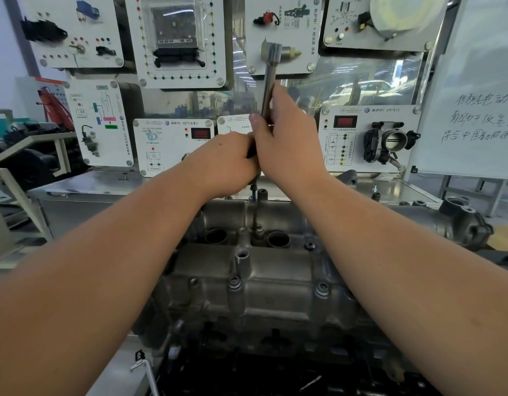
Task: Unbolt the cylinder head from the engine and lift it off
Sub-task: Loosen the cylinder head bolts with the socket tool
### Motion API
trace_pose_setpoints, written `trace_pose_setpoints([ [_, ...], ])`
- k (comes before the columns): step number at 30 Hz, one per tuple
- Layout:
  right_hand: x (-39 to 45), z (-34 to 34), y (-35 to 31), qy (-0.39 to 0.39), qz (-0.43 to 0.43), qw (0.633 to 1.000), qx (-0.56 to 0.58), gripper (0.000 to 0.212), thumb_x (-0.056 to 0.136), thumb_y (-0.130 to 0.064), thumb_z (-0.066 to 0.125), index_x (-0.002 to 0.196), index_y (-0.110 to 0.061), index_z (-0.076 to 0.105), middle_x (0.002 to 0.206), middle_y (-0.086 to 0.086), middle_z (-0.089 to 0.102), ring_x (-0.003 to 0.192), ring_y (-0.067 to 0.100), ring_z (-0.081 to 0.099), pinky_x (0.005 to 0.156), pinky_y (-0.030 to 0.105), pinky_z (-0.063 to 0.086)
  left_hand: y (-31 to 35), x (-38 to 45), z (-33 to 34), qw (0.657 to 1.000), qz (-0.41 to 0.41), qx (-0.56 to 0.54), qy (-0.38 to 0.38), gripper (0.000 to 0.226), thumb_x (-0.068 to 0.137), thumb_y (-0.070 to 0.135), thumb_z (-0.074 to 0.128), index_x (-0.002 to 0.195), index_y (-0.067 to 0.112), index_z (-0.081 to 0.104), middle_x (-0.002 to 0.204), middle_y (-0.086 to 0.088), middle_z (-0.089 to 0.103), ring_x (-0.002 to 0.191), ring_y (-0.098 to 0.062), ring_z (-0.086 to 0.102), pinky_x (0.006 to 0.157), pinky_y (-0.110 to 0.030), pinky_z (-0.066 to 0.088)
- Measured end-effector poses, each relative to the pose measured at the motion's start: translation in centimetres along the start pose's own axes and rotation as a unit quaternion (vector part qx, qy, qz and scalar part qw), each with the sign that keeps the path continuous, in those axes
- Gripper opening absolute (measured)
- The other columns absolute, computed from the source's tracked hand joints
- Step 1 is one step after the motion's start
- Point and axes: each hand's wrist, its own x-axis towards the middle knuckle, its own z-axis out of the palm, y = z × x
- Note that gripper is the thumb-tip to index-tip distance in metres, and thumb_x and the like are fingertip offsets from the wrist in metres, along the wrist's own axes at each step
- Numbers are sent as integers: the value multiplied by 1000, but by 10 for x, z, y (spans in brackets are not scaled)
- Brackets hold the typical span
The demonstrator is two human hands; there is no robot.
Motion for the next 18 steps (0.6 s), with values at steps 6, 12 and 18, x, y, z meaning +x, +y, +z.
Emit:
trace_pose_setpoints([
  [6, -7, 0, -5, -26, -5, 1000, 18, 67, 103, -25, 53, 160, -22, 19, 103, 4, 72, 84, 20, 68, 77, 34, 55, -2, 4, 0, 999, -5, 41, 9, 33, 95, 9, 51, 68, 28, 47, 70, 1, 60, 65, -15, 58, 58, -25, 43],
  [12, -2, 0, -1, -9, 6, 1000, 8, 34, 102, -18, 52, 135, -11, 47, 73, -5, 54, 65, 9, 53, 57, 25, 37, -2, 3, 3, 1000, -11, 17, 11, 29, 92, 11, 52, 67, 25, 50, 68, -1, 59, 62, -13, 54, 52, -29, 35],
  [18, -7, 0, -6, -27, -4, 999, 29, 68, 102, -22, 54, 160, -22, 18, 97, 4, 72, 84, 17, 67, 77, 31, 53, -2, 5, 2, 999, -12, 50, -4, 35, 94, 6, 50, 65, 24, 47, 67, -1, 57, 61, -11, 53, 52, -25, 36],
])
